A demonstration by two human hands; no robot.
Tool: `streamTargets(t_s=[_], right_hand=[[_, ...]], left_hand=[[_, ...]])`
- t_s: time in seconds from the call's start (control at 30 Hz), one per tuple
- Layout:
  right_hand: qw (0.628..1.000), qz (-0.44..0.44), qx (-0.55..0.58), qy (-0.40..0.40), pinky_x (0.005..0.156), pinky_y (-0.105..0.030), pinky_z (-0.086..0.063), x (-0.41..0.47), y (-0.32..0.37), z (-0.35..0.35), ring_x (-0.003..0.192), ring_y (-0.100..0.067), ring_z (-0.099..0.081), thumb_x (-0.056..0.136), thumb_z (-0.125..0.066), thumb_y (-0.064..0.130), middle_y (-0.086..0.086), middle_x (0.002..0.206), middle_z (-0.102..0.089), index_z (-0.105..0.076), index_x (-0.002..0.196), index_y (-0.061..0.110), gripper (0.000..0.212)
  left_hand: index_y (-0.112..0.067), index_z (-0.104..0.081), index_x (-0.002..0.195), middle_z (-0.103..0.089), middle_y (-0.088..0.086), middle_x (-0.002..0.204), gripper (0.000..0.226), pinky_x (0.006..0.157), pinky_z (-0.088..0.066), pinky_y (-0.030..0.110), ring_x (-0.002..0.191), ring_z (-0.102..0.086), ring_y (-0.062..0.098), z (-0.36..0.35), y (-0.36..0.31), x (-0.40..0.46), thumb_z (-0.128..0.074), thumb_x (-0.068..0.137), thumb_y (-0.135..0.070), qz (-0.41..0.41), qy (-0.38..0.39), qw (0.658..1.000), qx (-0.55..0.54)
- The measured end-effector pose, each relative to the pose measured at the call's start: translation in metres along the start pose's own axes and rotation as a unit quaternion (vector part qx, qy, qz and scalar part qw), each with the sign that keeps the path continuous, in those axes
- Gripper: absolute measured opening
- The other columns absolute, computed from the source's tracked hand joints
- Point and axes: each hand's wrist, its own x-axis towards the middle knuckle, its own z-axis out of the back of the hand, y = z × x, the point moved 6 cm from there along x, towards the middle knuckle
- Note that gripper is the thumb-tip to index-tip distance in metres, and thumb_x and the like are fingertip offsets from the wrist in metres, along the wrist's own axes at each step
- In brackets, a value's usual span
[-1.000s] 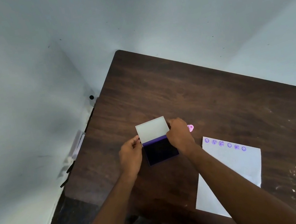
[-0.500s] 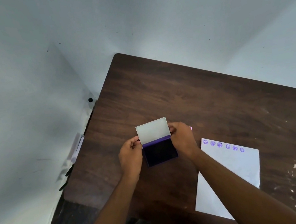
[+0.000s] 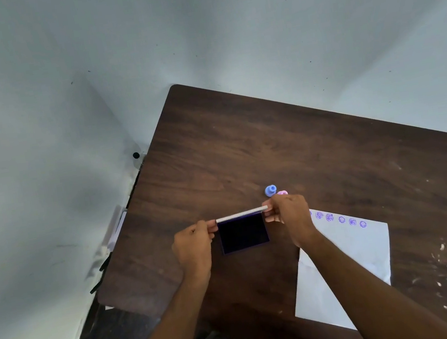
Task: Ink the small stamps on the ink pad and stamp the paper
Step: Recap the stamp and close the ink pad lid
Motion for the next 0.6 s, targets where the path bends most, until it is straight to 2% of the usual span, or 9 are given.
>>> streamTargets(t_s=[0.1, 0.17, 0.27, 0.47, 0.6], right_hand=[[1.000, -0.017, 0.009, 0.024, 0.071, -0.040, -0.061, -0.004, -0.003, -0.002, 0.069, -0.026, -0.074, 0.080, -0.068, 0.005, -0.019, 0.081, -0.075, -0.073, 0.077, -0.003, 0.010], [0.999, -0.013, -0.029, 0.023, 0.073, -0.040, -0.061, -0.006, -0.005, -0.001, 0.070, -0.023, -0.075, 0.081, -0.072, 0.007, -0.016, 0.081, -0.076, -0.073, 0.078, -0.002, 0.009], [0.995, 0.007, -0.090, 0.036, 0.068, -0.035, -0.062, -0.008, -0.005, -0.002, 0.072, -0.020, -0.074, 0.084, -0.071, 0.007, -0.012, 0.087, -0.076, -0.073, 0.077, 0.000, 0.010], [0.986, 0.050, -0.155, 0.025, 0.060, -0.022, -0.058, -0.014, -0.007, -0.001, 0.073, -0.012, -0.073, 0.087, -0.069, 0.012, -0.006, 0.089, -0.077, -0.074, 0.078, 0.005, 0.012], [0.983, 0.056, -0.171, 0.019, 0.066, -0.030, -0.061, -0.014, -0.012, -0.003, 0.076, -0.015, -0.073, 0.088, -0.069, 0.013, -0.007, 0.091, -0.077, -0.072, 0.077, 0.006, 0.013]], left_hand=[[-0.025, -0.077, 0.059, -0.075, -0.007, 0.064, 0.030, 0.077, -0.061, 0.043, 0.063, -0.071, 0.010, 0.004, 0.005, -0.001, -0.051, 0.072, -0.031, 0.021, -0.007, 1.000, 0.016], [-0.031, -0.076, 0.057, -0.074, -0.010, 0.064, 0.030, 0.080, -0.059, 0.043, 0.066, -0.071, 0.010, 0.005, 0.006, -0.002, -0.050, 0.071, -0.033, 0.024, 0.003, 0.999, 0.037], [-0.028, -0.076, 0.056, -0.073, -0.012, 0.061, 0.032, 0.084, -0.057, 0.042, 0.070, -0.071, 0.007, 0.004, 0.007, -0.004, -0.048, 0.073, -0.034, 0.021, 0.014, 0.996, 0.081], [-0.027, -0.075, 0.061, -0.070, -0.017, 0.055, 0.029, 0.073, -0.056, 0.028, 0.059, -0.062, -0.012, 0.003, 0.009, -0.004, -0.055, 0.081, -0.027, -0.004, 0.005, 0.984, 0.181], [-0.016, -0.073, 0.060, -0.071, -0.004, 0.060, 0.033, 0.057, -0.050, 0.026, 0.056, -0.062, 0.005, 0.000, 0.007, -0.003, -0.056, 0.079, -0.038, -0.037, 0.011, 0.963, 0.265]])
